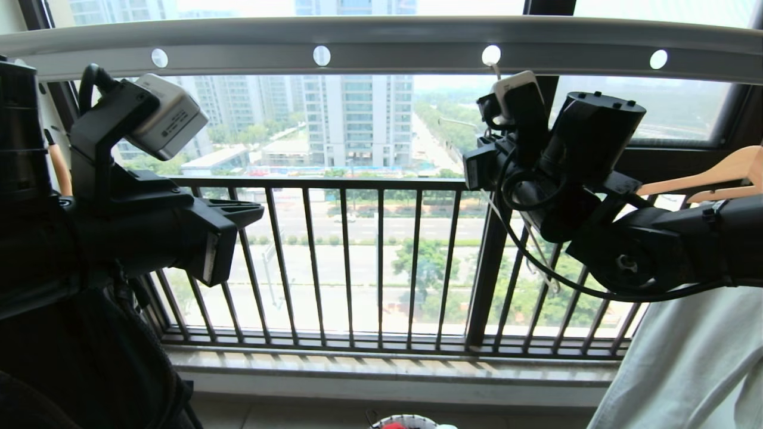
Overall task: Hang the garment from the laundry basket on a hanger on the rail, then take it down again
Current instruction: Hang the clothes rack on the clothesline
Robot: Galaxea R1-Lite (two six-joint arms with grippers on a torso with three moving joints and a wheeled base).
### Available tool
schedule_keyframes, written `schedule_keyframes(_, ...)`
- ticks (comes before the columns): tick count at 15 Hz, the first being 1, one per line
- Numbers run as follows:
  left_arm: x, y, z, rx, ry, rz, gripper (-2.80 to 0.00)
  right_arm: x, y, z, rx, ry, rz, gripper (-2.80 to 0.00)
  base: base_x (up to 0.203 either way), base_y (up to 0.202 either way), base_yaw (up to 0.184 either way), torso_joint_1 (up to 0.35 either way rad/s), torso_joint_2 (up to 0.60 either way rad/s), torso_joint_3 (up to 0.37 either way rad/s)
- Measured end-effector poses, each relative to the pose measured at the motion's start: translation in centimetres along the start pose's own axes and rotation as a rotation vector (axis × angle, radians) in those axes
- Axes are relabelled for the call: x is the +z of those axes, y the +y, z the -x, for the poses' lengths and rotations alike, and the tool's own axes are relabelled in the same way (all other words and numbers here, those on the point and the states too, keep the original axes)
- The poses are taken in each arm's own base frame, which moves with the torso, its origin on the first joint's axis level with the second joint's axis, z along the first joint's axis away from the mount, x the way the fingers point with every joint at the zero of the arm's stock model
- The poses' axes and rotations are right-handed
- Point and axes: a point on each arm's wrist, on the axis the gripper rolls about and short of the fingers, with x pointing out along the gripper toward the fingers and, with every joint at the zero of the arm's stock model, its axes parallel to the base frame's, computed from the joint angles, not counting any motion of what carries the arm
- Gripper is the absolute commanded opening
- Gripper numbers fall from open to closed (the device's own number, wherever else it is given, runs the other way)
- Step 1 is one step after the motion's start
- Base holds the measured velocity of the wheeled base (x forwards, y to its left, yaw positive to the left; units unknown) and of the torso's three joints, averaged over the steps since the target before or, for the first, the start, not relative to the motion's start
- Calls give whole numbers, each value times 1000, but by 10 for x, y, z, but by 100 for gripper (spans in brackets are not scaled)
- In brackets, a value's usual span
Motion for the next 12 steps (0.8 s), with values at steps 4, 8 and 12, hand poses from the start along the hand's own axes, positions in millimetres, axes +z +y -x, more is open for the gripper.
schedule_keyframes(4, 1, 0, 0, 0, -6, 1, -280, 3, 1, 10, 17, 2, 5, 0, 0, 0, 0, 0, 0, 0)
schedule_keyframes(8, -3, -1, -4, -6, 15, -5, -280, 9, 4, 54, 97, 13, 9, 0, 0, 0, 0, 0, 0, 0)
schedule_keyframes(12, -7, -3, -13, -13, 44, -8, -280, 36, -7, 112, 143, -41, -33, 0, 0, 0, 0, 0, 0, 0)
